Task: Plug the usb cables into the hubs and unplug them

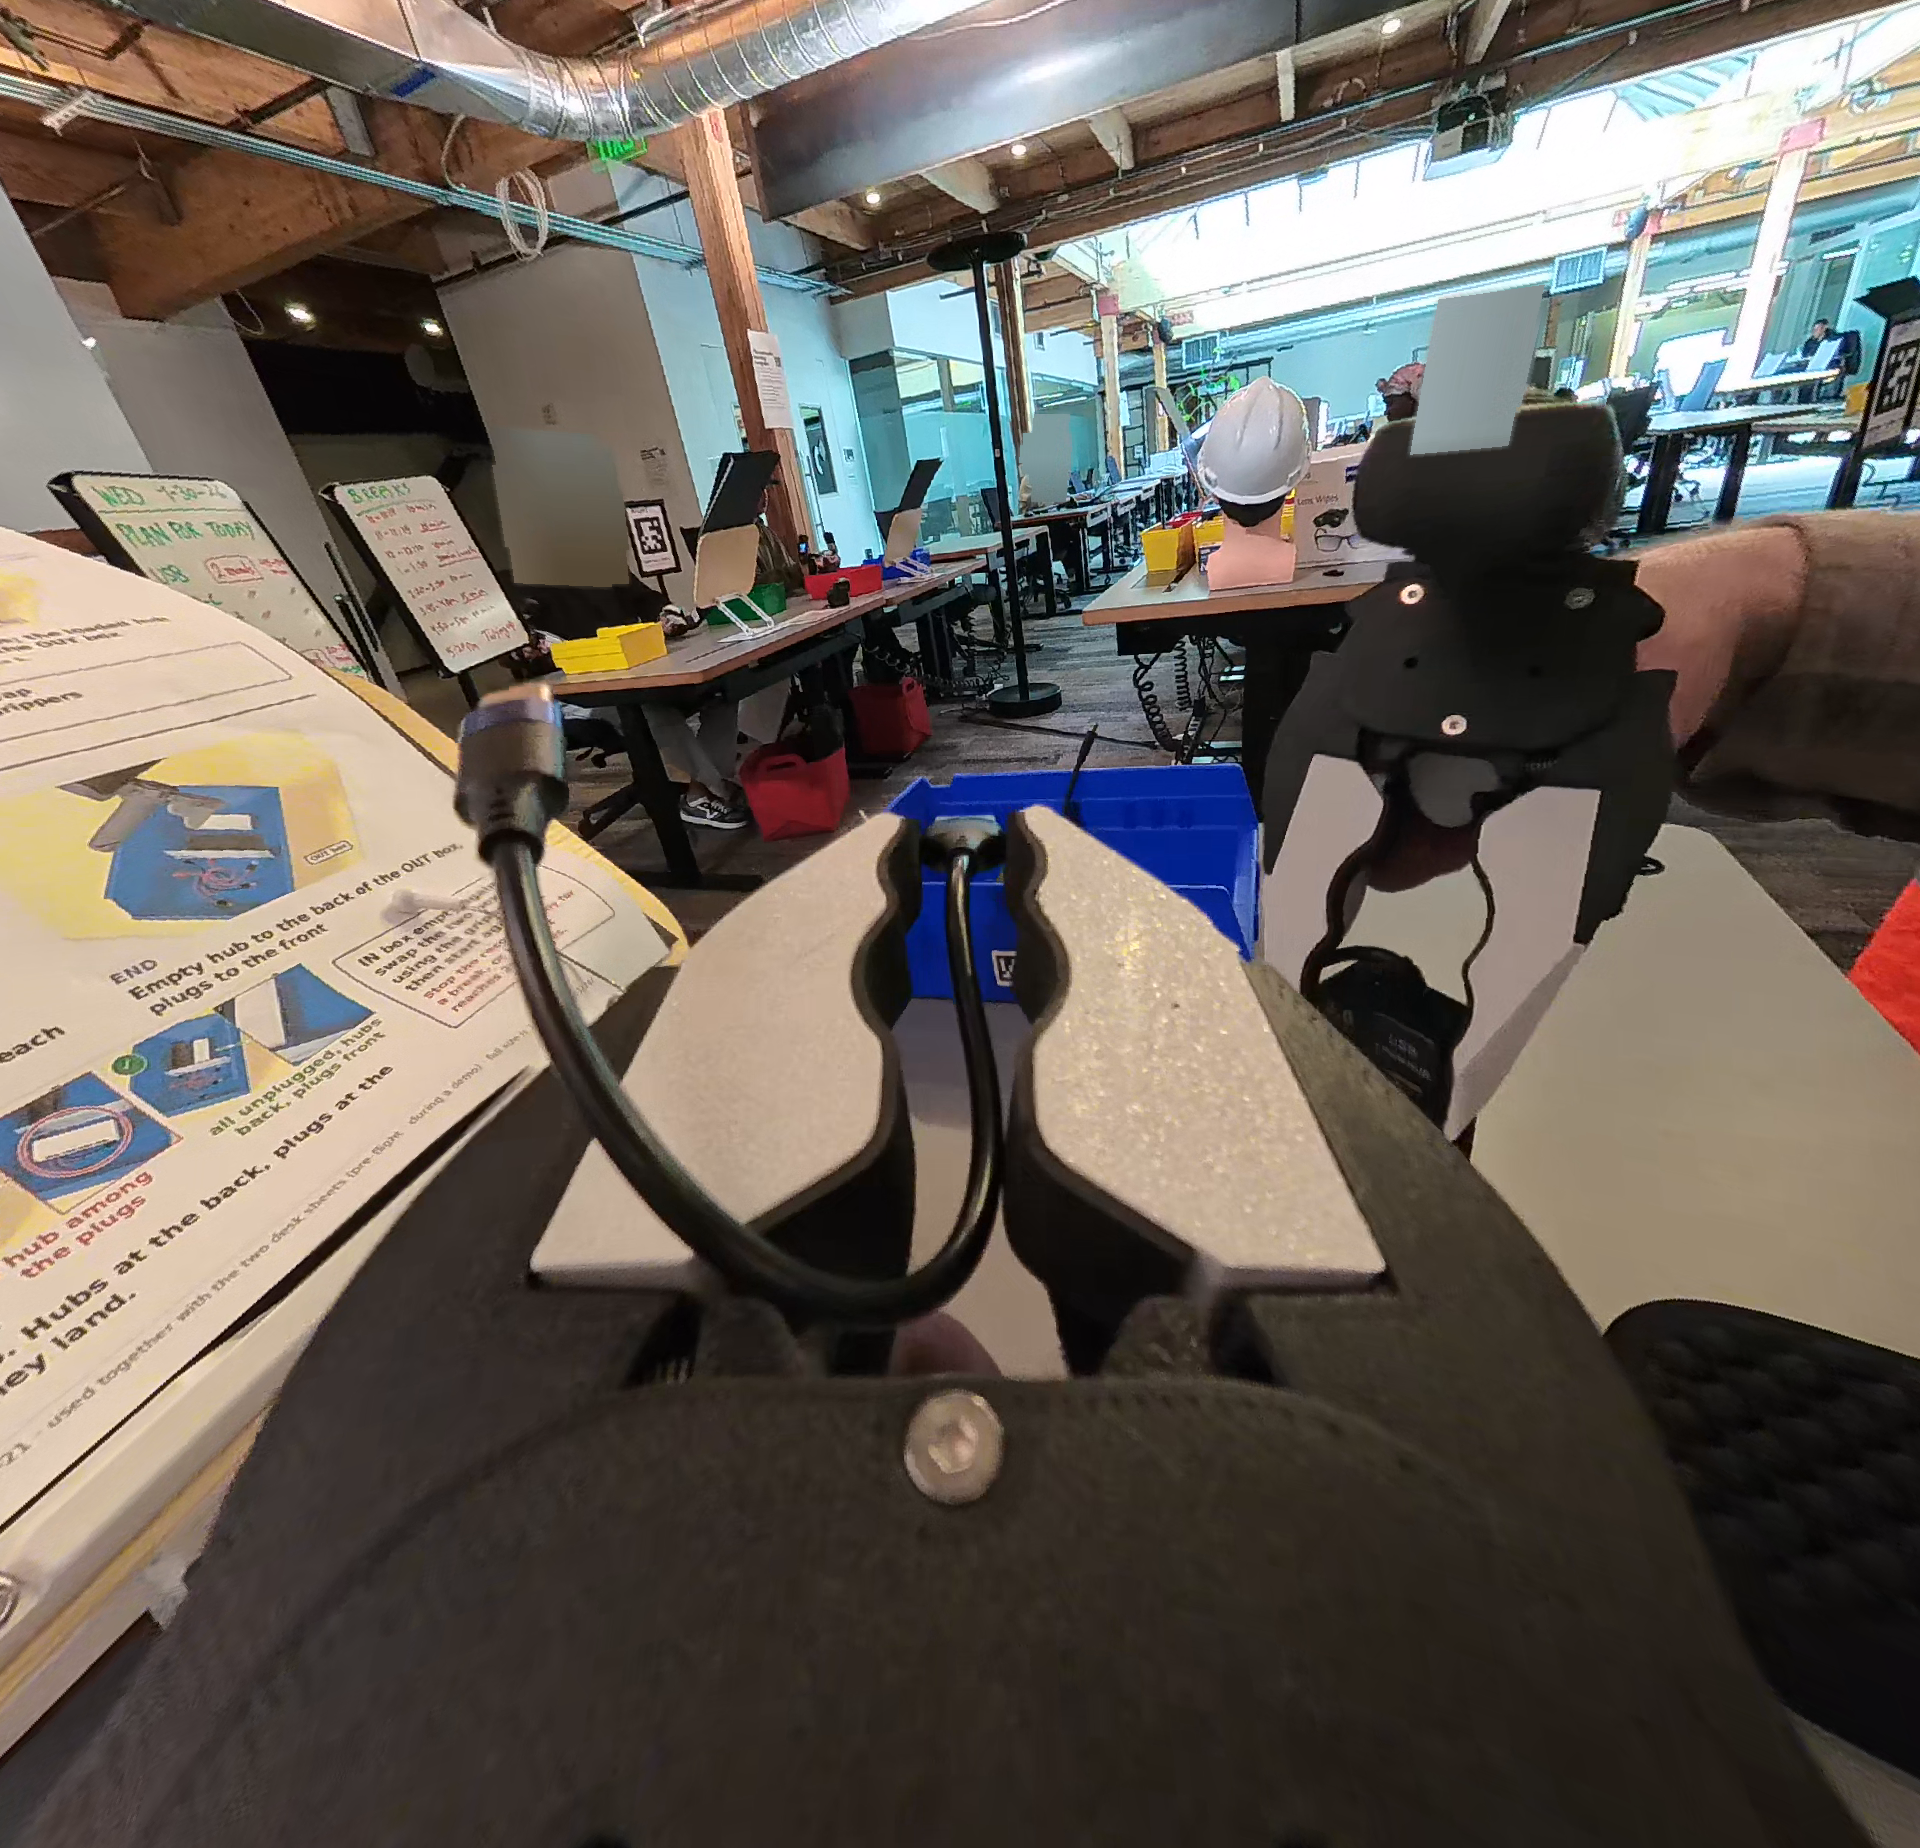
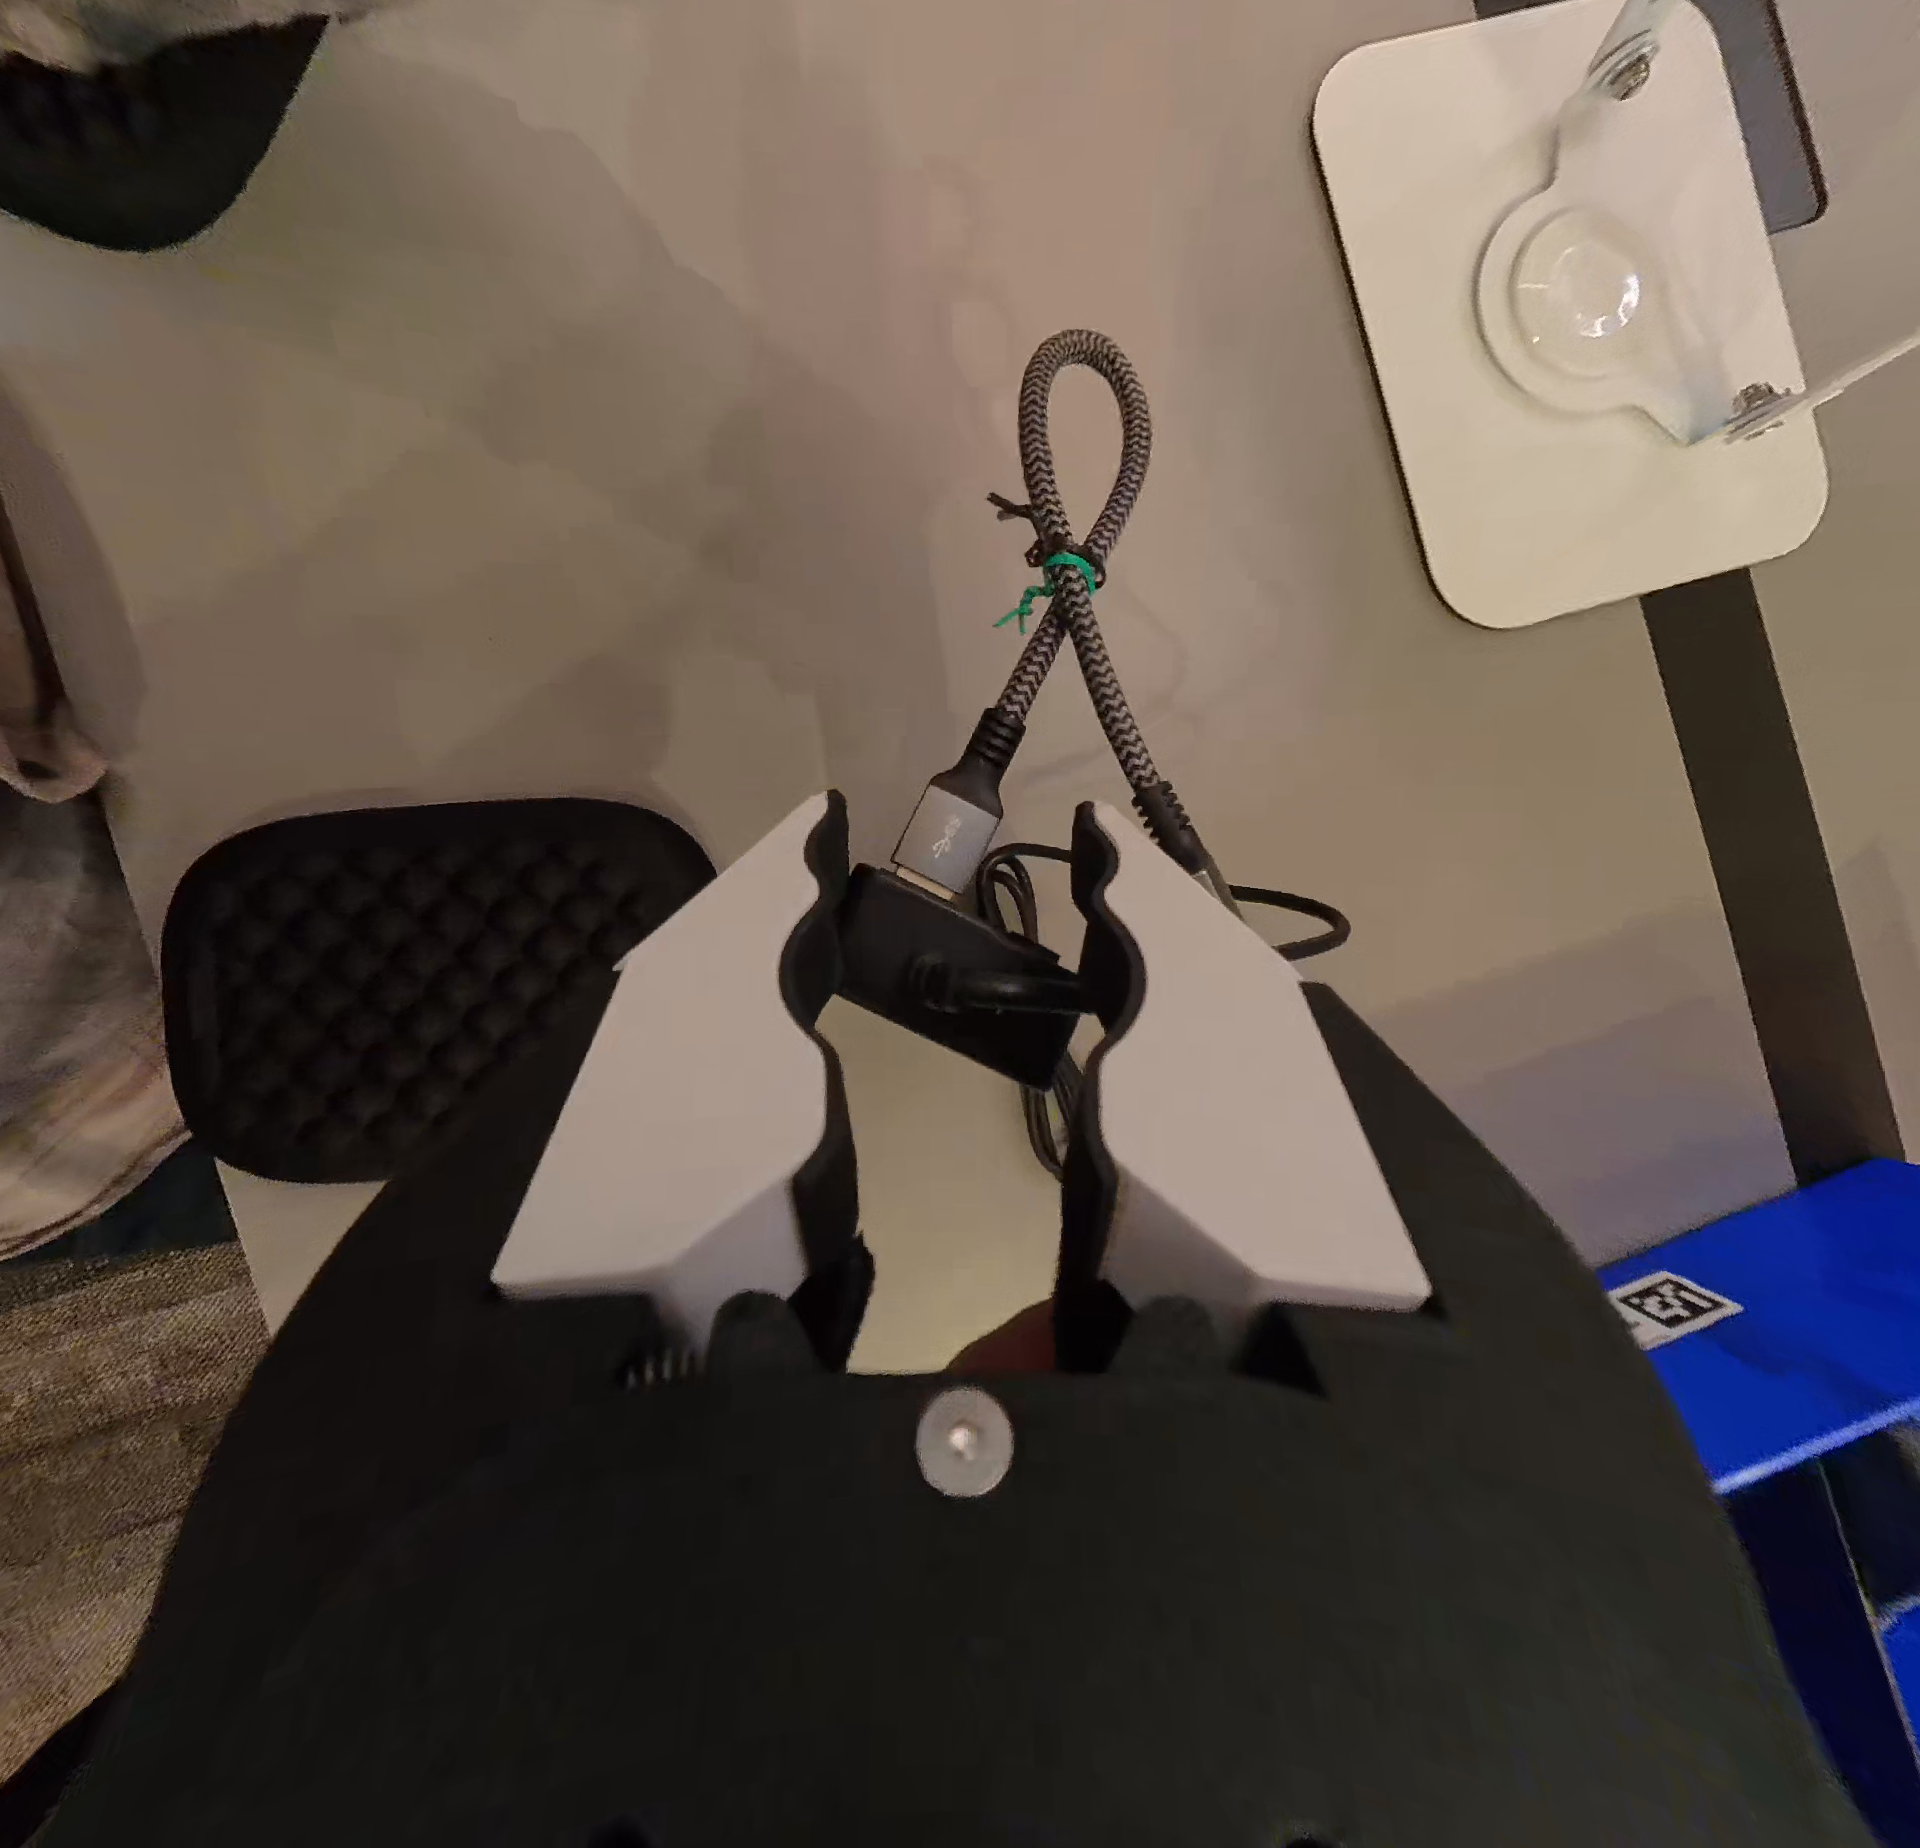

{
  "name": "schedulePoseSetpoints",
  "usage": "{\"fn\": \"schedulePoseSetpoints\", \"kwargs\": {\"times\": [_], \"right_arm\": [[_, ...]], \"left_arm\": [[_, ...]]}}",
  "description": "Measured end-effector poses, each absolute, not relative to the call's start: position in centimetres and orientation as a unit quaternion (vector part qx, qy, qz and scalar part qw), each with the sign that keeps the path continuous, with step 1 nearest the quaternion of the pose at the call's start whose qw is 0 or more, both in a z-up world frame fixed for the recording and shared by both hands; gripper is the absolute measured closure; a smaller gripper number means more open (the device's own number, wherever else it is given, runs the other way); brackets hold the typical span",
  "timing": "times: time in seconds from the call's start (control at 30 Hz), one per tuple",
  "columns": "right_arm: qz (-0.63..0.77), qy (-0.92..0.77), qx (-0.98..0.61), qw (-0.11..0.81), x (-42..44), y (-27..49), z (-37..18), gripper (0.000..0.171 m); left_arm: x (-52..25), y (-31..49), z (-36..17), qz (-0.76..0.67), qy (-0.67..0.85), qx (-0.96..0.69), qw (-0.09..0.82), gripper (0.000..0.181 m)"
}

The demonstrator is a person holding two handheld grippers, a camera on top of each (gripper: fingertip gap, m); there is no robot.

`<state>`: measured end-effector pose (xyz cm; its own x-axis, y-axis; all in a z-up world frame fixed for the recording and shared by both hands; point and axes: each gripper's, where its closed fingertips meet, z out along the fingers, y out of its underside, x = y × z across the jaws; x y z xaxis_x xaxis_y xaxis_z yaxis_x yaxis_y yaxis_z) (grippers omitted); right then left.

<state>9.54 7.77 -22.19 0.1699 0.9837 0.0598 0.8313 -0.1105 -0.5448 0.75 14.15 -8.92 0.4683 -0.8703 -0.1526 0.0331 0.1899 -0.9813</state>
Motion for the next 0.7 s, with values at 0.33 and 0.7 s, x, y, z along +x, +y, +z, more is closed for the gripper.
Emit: {"fn": "schedulePoseSetpoints", "kwargs": {"times": [0.33,0.7], "right_arm": [[0.165,-0.643,-0.697,0.271,9.8,7.3,-22.1,0.122],[0.086,-0.721,-0.662,0.188,11.9,6.2,-22.9,0.118]], "left_arm": [[1.4,14.1,-9.5,-0.339,0.394,-0.542,0.66,0.166],[1.5,14.1,-9.7,-0.338,0.398,-0.542,0.658,0.166]]}}
